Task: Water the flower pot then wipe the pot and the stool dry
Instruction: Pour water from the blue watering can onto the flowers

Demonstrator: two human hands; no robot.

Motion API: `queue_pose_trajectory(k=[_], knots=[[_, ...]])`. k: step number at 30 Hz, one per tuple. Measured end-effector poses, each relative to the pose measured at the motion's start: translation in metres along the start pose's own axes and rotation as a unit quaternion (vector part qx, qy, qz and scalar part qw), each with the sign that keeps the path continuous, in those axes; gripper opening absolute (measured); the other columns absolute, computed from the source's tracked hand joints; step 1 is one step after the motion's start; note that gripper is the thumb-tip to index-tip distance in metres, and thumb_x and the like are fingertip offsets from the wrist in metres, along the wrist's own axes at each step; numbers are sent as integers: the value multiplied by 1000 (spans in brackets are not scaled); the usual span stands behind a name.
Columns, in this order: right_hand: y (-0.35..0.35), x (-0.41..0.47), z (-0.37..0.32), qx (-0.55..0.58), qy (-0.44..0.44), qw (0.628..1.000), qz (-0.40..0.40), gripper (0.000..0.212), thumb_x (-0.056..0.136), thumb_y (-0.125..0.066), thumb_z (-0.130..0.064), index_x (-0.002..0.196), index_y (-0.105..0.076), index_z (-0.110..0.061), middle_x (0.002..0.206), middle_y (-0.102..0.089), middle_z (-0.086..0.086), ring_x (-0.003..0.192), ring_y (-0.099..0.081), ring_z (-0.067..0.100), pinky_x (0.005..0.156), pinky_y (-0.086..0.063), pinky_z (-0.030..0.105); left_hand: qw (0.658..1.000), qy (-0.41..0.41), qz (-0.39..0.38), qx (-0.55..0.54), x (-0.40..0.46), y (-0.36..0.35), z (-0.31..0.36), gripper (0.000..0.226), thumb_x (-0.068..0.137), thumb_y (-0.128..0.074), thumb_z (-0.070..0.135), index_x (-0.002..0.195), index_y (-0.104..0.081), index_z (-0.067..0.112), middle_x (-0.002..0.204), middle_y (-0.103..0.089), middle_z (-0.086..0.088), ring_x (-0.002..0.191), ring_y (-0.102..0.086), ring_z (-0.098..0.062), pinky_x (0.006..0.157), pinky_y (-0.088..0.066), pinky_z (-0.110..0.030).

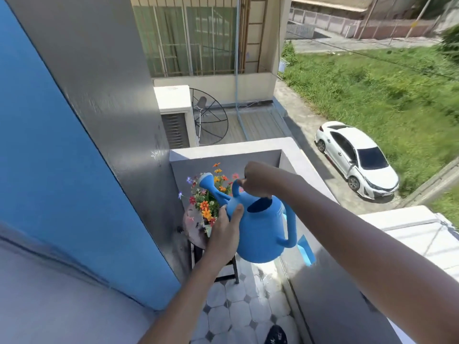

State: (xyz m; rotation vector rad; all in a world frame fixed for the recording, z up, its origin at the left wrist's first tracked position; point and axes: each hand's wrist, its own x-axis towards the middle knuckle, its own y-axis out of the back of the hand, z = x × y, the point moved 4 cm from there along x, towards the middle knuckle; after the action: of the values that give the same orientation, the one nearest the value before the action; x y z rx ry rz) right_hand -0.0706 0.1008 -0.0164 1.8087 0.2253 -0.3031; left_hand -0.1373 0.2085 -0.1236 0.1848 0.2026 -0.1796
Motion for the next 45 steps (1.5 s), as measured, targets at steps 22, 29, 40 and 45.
queue_pose_trajectory(k=[22,29,40,45], knots=[[17,6,21,-52,-32,997,-52,31,98,-41,-10,74,-56,4,51,-58,15,38,-54,20,39,-41,25,995,22,-77,56,12,-29,12,60,89,-29,71,122,-46,24,109,-60,2,99,-59,-12,90,-46,-43],[27,-8,52,-41,-62,994,-80,39,97,-40,-10,94,-71,13,85,-76,23,62,-69,27,33,-40,15,991,22,-112,66,16,-59,19,65,88,-28,73,126,-45,22,110,-59,2,101,-58,-11,87,-49,-39],[42,-11,80,5,-104,993,-47,32,92,-46,-10,81,-69,9,65,-67,18,42,-54,21,39,-41,21,990,32,-119,61,27,-90,25,83,76,-28,85,127,-47,23,114,-61,0,104,-59,-15,93,-49,-47],[44,-8,83,22,-103,993,-49,31,90,-46,-8,91,-70,12,69,-67,19,44,-54,21,41,-41,22,989,28,-126,74,29,-88,33,62,92,-28,68,124,-45,18,110,-59,0,95,-57,-9,67,-40,-26]])
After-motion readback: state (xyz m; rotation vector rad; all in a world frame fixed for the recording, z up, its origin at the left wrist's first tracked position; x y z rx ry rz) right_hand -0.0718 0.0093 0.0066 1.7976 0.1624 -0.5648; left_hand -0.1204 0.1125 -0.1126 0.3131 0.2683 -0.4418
